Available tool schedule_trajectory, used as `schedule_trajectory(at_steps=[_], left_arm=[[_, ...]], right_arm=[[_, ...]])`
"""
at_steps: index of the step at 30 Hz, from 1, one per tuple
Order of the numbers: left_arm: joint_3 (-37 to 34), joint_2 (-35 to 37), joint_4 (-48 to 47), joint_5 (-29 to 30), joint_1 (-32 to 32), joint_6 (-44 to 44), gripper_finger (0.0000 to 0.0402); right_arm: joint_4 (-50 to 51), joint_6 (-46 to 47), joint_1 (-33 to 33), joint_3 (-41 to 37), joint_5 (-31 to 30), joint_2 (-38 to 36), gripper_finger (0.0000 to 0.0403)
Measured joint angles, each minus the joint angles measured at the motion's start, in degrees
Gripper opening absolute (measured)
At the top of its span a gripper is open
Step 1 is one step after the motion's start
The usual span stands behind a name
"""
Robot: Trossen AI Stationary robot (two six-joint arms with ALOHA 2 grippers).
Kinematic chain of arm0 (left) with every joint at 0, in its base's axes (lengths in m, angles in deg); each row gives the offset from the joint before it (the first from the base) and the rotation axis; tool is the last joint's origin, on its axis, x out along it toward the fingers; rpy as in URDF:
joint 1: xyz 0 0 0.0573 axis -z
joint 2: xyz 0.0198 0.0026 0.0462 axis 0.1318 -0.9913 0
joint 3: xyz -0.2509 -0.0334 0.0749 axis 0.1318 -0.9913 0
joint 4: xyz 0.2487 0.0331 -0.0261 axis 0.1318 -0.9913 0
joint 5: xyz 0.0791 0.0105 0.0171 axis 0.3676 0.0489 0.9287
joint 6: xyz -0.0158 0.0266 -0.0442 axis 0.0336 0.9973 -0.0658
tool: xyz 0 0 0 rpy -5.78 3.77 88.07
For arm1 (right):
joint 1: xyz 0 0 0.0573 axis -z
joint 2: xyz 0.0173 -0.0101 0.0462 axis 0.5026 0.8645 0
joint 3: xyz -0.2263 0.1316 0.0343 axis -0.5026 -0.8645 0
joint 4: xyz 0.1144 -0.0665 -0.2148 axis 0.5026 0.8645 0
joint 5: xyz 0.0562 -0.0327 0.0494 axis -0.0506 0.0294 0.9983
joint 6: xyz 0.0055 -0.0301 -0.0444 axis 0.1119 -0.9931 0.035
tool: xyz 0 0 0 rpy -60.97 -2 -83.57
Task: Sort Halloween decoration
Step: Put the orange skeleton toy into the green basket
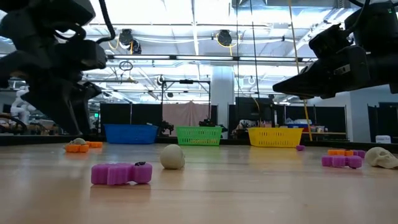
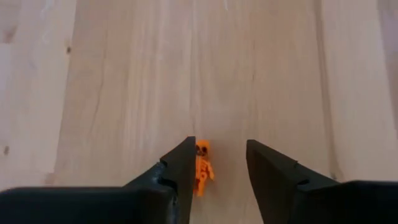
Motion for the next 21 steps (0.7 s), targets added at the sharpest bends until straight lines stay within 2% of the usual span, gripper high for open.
schedule_trajectory(at_steps=[6,11,16,21], left_arm=[[4.3,-5.4,-1.5,0.0,-0.8,1.7,0.0145],[8.2,-7.6,-6.9,-0.1,-2.0,1.9,0.0135],[9.7,-9.3,-11.5,-2.0,-3.0,1.7,0.0132],[9.8,-11.7,-11.5,-2.2,-3.3,2.8,0.0132]], right_arm=[[0.0,0.0,0.0,0.0,0.0,0.0,0.0000],[0.2,0.0,0.0,0.0,0.0,0.0,0.0000],[0.4,0.0,0.0,0.0,0.0,0.0,0.0000],[0.4,0.0,0.0,0.0,0.0,0.0,0.0000]])
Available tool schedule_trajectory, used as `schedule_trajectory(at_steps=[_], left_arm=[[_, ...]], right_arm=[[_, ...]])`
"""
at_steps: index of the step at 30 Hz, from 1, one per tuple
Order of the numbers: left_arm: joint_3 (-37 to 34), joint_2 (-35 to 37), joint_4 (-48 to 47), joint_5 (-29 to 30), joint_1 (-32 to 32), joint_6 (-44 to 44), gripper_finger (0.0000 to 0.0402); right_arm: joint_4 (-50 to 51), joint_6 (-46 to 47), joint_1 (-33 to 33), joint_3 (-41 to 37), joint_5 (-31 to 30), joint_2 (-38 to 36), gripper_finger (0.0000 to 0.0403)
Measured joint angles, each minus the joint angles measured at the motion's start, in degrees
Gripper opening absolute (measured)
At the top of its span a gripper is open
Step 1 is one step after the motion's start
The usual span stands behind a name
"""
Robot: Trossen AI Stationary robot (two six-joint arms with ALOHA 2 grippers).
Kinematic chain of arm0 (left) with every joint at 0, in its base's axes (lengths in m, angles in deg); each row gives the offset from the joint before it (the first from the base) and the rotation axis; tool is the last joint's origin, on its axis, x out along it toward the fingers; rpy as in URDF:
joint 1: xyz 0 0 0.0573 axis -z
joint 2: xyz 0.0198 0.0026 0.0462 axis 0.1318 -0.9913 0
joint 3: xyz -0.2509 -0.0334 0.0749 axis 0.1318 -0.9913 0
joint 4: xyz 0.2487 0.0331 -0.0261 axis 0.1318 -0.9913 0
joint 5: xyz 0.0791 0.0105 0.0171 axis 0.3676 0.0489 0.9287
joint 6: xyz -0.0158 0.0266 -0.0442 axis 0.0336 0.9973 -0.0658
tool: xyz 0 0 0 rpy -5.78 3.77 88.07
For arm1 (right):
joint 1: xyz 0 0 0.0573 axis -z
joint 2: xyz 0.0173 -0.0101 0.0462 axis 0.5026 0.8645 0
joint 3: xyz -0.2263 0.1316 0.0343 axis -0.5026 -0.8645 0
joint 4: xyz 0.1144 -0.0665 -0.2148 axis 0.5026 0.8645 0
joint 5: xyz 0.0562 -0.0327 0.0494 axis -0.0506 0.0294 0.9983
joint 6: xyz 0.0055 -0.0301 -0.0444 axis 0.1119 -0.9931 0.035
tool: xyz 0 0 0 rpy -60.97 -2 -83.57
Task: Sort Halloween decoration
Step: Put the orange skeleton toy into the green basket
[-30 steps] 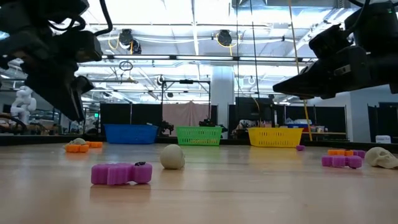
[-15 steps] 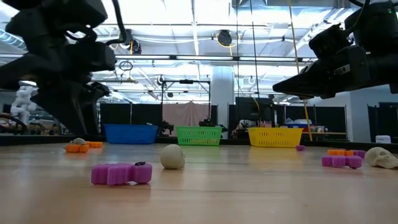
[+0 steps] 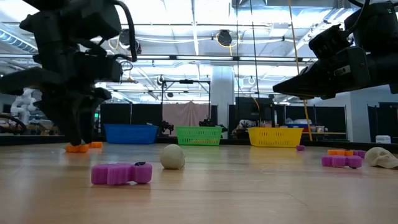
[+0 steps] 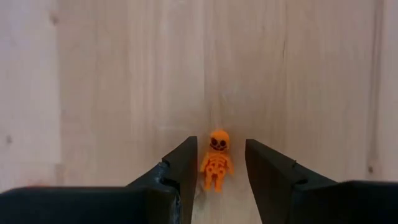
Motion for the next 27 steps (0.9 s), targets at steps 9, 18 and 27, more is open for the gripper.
schedule_trajectory(at_steps=[9,18,27], left_arm=[[0.3,-3.8,1.4,-0.4,-0.3,0.6,0.0128],[1.9,-4.1,2.5,0.7,-1.1,3.1,0.0013],[9.3,-4.0,3.3,0.7,-8.7,4.8,0.0007]], right_arm=[[0.0,0.0,0.0,0.0,0.0,0.0,0.0000],[0.0,0.4,0.0,0.0,0.0,0.0,0.0000],[0.0,0.4,0.0,0.0,0.0,0.0,0.0000]])
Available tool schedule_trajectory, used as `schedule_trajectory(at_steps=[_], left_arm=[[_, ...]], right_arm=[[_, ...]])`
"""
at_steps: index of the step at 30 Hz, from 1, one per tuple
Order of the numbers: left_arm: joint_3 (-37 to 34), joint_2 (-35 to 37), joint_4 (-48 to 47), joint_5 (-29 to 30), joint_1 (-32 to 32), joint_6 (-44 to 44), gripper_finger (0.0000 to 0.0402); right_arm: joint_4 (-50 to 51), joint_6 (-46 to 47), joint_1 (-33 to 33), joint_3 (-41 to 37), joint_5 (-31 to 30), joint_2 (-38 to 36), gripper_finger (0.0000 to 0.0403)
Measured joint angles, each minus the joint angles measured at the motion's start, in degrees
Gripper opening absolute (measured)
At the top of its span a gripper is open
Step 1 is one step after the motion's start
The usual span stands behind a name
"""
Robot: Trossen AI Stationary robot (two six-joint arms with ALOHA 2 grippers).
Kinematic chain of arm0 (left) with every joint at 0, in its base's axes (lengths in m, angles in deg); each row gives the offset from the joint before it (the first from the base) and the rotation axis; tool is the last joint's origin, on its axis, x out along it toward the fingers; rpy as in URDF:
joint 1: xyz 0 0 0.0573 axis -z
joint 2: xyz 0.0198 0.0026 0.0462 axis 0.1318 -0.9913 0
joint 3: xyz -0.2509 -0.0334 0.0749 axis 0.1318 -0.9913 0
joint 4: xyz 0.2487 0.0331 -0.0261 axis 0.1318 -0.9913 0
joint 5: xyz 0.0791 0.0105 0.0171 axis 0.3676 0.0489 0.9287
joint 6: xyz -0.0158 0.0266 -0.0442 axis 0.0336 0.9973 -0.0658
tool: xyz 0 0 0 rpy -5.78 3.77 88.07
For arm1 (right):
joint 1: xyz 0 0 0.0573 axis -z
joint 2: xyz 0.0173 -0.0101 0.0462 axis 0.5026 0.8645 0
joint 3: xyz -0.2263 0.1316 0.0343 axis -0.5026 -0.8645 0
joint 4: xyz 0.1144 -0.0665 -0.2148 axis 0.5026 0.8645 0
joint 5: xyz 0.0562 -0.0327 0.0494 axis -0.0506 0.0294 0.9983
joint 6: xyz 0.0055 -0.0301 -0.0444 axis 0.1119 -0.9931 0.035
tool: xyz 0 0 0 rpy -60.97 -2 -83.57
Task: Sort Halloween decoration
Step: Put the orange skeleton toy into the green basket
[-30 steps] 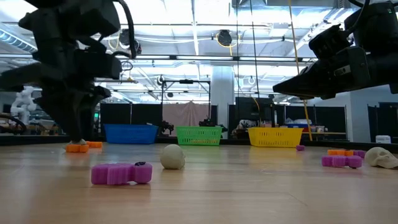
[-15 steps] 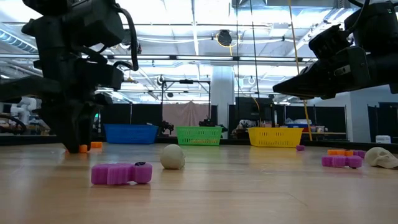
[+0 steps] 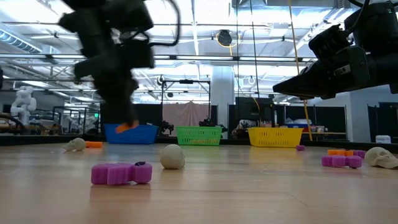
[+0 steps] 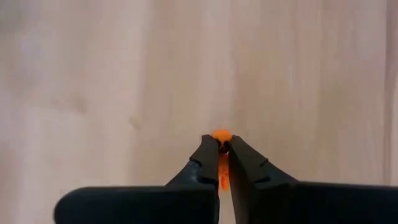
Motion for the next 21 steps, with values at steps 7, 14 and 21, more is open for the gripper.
schedule_trajectory(at_steps=[7,14,21], left_arm=[[7.8,-0.9,0.4,-1.6,-13.2,7.1,0.0005],[19.6,-8.3,-1.1,-4.5,-25.8,14.8,0.0004],[32.6,-20.1,-3.3,-5.6,-33.2,20.4,0.0003]], right_arm=[[0.5,0.9,0.0,0.0,0.0,0.0,0.0000],[0.8,1.1,0.0,0.0,0.0,0.0,0.0000],[1.1,1.1,0.0,0.0,0.0,0.0,0.0000]])
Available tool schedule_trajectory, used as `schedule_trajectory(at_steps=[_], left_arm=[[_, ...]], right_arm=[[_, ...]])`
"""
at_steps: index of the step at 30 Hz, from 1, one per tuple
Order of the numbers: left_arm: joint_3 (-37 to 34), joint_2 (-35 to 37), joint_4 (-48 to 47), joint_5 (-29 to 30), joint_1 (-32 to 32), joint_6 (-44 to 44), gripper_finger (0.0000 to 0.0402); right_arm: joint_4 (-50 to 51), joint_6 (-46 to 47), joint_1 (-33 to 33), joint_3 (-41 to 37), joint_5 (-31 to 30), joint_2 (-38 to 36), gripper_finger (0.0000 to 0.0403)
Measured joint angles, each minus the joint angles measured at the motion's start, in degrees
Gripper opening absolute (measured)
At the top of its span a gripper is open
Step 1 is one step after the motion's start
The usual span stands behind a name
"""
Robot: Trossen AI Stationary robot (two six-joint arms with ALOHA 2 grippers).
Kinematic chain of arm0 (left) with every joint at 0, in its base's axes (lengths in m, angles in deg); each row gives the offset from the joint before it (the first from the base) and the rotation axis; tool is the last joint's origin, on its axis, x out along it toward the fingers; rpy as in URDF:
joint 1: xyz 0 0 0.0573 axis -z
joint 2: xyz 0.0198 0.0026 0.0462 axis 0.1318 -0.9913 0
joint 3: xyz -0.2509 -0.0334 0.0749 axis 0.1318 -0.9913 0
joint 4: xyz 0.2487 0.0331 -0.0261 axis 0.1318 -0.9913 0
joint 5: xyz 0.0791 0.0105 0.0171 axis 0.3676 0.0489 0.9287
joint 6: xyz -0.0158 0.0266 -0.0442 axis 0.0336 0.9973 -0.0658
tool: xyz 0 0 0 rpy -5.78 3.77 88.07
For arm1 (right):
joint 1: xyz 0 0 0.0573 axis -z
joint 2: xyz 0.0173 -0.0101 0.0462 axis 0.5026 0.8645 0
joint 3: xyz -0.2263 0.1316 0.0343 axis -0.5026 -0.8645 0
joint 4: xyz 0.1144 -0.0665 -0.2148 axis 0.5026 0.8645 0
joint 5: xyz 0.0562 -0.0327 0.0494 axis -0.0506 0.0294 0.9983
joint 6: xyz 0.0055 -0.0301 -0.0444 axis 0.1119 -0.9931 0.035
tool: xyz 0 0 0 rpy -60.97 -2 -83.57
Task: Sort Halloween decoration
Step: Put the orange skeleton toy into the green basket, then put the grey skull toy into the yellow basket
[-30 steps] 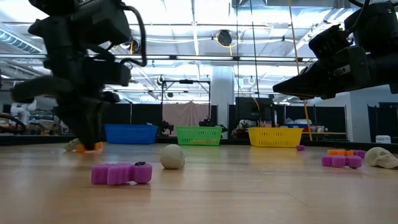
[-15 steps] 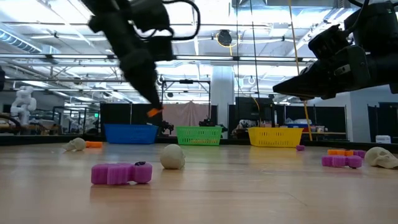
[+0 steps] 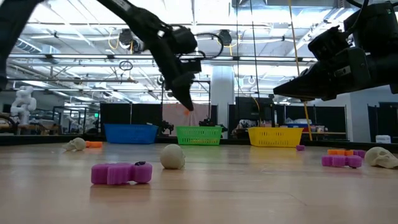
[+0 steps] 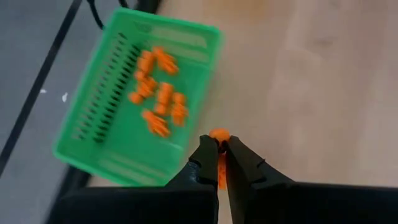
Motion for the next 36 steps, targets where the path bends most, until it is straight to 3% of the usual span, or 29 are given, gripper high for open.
schedule_trajectory(at_steps=[6,11,19,30,36], left_arm=[[10.5,-9.0,-2.7,-3.0,-5.4,0.5,0.0003],[15.1,-14.5,-3.4,-4.2,-7.8,0.5,0.0003],[15.5,-17.1,-2.9,-3.8,-8.5,0.5,0.0012],[15.5,-17.1,-2.5,-3.4,-8.5,0.5,0.0107],[15.5,-16.5,-2.5,-3.9,-8.1,0.5,0.0107]], right_arm=[[0.5,0.0,0.0,0.0,0.0,0.0,0.0000],[0.8,0.0,0.0,0.0,0.0,0.0,0.0000],[1.6,0.2,0.0,0.0,0.0,0.0,0.0000],[1.6,0.2,0.0,0.0,0.0,0.0,0.0000],[1.6,0.2,0.0,0.0,0.0,0.0,0.0000]])
